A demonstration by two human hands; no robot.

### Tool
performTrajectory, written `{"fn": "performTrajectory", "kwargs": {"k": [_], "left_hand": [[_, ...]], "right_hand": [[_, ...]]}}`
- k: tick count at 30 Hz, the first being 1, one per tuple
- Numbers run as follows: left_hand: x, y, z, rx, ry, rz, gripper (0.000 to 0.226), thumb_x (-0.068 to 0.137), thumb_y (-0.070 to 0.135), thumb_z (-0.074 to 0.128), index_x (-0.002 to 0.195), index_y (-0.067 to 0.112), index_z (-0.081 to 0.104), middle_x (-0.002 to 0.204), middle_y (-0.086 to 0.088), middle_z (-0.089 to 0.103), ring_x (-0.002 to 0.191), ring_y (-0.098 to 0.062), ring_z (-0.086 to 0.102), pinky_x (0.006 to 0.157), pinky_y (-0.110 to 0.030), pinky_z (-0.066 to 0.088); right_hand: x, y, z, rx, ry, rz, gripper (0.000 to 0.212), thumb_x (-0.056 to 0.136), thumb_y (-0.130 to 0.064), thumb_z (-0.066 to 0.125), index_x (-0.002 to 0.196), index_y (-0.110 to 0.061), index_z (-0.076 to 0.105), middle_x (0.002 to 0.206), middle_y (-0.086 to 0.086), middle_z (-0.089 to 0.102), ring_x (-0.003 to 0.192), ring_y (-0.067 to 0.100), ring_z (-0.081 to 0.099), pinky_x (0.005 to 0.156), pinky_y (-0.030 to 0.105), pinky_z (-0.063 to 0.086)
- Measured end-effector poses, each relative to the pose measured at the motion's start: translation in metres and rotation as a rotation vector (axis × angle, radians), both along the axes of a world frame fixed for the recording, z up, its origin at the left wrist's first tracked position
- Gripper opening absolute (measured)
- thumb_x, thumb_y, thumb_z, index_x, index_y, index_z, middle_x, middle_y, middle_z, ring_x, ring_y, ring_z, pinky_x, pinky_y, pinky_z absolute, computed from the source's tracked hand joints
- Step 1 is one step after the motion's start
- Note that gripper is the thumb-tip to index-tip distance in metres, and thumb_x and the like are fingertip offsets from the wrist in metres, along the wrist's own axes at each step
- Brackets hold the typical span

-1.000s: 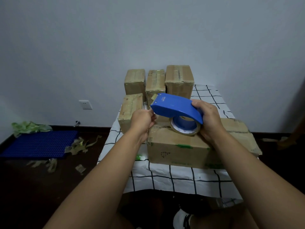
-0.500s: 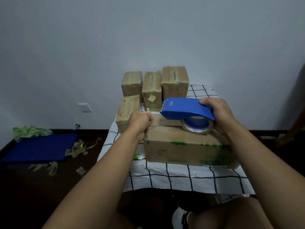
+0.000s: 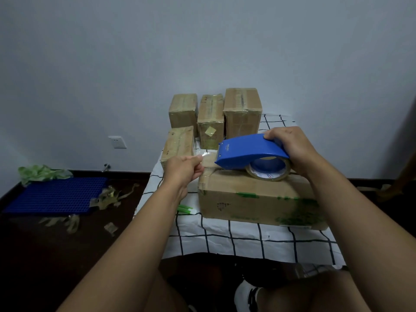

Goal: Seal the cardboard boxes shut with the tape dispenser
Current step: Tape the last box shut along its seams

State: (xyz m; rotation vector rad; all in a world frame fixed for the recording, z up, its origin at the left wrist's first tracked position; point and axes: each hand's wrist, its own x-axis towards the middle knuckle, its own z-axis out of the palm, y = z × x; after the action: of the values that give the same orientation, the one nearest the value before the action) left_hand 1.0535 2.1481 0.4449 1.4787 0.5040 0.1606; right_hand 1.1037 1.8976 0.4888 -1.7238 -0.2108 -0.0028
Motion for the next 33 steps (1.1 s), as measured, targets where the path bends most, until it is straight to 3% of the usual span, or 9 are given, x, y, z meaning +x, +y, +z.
{"fn": "performTrajectory", "kwargs": {"k": [4,8,13,22,29,33], "left_hand": [[-0.001,0.002,-0.003,-0.005,-0.005,0.035,0.011,0.09,0.016,0.068,0.083,0.009,0.068,0.061,0.0,0.064,0.058,-0.009,0.063,0.057,-0.02,0.054],[0.0,0.006,-0.006,-0.035,0.008,0.052,0.011,0.091,0.015,0.067,0.081,0.009,0.066,0.056,0.002,0.062,0.057,-0.01,0.061,0.054,-0.021,0.055],[0.004,0.014,-0.013,-0.146,0.039,0.047,0.009,0.091,0.011,0.066,0.085,0.004,0.064,0.058,-0.004,0.058,0.052,-0.009,0.063,0.06,-0.025,0.058],[0.009,0.013,-0.031,-0.188,0.1,0.002,0.012,0.092,0.014,0.066,0.083,0.007,0.064,0.054,0.001,0.058,0.042,-0.005,0.054,0.045,-0.017,0.048],[0.009,0.013,-0.042,-0.128,0.158,-0.057,0.018,0.094,0.02,0.064,0.082,0.008,0.068,0.074,-0.006,0.061,0.059,-0.015,0.048,0.054,-0.026,0.039],[0.009,0.007,-0.044,-0.033,0.199,-0.081,0.026,0.097,0.028,0.059,0.096,0.004,0.068,0.087,-0.009,0.057,0.079,-0.022,0.048,0.062,-0.028,0.043]], "right_hand": [[0.002,0.002,0.001,-0.038,-0.003,0.018,0.025,0.088,-0.014,0.062,0.086,0.008,0.072,0.064,-0.004,0.069,0.058,0.014,0.058,0.059,0.026,0.045],[0.003,0.009,0.007,-0.098,-0.001,0.054,0.026,0.087,-0.02,0.063,0.065,-0.014,0.074,0.062,-0.002,0.067,0.055,0.012,0.058,0.056,0.023,0.046],[0.008,0.019,0.009,-0.112,0.028,0.067,0.022,0.075,-0.033,0.063,0.063,-0.018,0.075,0.064,-0.001,0.067,0.057,0.013,0.058,0.063,0.029,0.045],[0.012,0.022,0.004,-0.153,0.007,0.056,0.033,0.09,-0.021,0.061,0.06,-0.021,0.075,0.06,-0.004,0.063,0.056,0.008,0.056,0.066,0.031,0.043],[0.01,0.022,0.002,-0.133,0.011,0.039,0.023,0.091,-0.016,0.059,0.075,-0.009,0.075,0.058,-0.003,0.063,0.053,0.007,0.056,0.056,0.019,0.045],[0.01,0.022,-0.001,-0.121,0.019,0.019,0.022,0.091,-0.016,0.059,0.081,-0.007,0.076,0.063,0.0,0.067,0.055,0.009,0.058,0.056,0.018,0.046]]}}
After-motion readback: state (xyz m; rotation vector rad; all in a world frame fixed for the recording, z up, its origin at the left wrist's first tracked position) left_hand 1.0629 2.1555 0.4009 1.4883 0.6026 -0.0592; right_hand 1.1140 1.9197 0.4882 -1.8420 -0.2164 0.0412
